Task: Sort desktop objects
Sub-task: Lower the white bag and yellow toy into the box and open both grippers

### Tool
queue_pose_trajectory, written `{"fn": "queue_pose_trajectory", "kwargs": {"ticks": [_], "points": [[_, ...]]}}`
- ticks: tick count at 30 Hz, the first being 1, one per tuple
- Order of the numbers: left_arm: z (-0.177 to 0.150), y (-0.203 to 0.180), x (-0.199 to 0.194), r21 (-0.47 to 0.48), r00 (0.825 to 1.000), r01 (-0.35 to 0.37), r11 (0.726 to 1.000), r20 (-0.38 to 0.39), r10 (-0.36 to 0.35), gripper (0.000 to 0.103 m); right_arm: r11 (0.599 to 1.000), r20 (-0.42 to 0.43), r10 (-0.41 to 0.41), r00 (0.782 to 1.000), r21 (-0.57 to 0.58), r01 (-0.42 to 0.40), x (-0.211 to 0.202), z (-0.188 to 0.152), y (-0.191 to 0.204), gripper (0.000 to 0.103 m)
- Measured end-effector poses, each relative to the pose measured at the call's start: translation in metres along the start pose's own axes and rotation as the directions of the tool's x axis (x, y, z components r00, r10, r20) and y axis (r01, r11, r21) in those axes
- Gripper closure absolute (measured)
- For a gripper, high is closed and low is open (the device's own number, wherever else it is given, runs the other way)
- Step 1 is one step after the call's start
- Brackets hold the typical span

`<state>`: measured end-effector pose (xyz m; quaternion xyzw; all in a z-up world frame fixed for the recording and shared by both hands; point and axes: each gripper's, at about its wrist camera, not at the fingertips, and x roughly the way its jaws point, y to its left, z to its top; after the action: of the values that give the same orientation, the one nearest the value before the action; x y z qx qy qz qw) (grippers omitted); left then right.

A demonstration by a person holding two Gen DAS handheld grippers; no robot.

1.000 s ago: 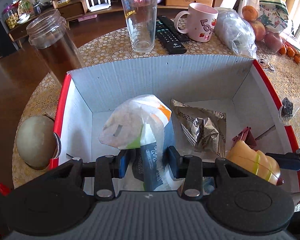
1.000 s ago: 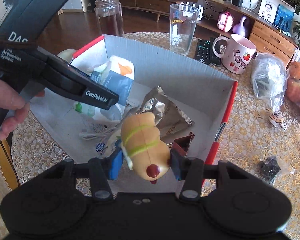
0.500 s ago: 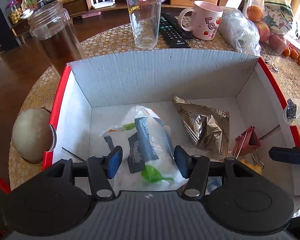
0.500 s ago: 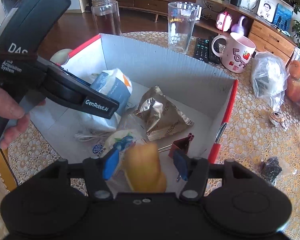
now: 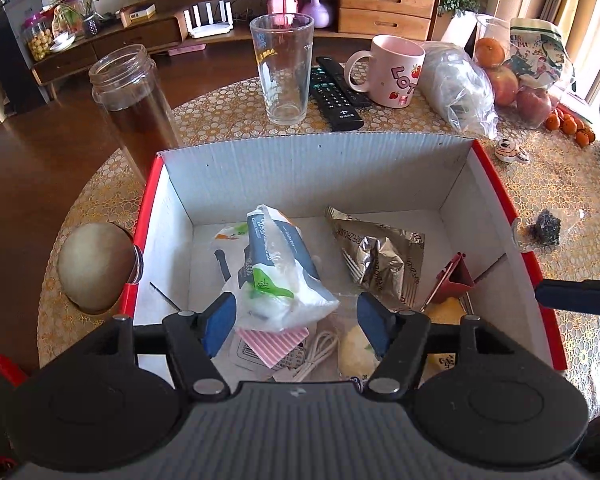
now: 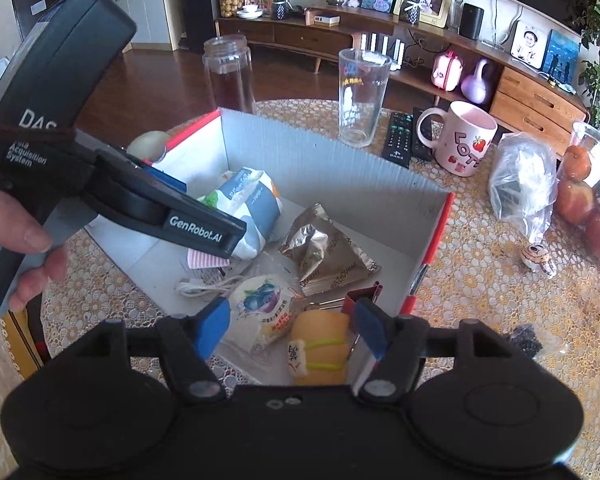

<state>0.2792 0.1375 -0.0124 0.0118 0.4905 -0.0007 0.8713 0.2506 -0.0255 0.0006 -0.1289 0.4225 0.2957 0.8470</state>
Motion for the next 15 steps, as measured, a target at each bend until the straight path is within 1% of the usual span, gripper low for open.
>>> {"fn": "queue_pose_trajectory", "kwargs": {"ticks": [9,15], "points": [[-0.024,-0.016,-0.044,0.023,0.999,0.017,1.0,0.028,-0.017,0.037,1.0,0.055,0.007,0.998,-0.004,-0.007,-0.036,-0.008,-0.002,0.033],[-0.041,-0.027,-0.066,0.039,0.999,0.032,0.999,0.037,-0.033,0.037,1.0,0.075,0.001,0.997,0.0,-0.001,-0.059,-0.022,-0.009,0.032]]}}
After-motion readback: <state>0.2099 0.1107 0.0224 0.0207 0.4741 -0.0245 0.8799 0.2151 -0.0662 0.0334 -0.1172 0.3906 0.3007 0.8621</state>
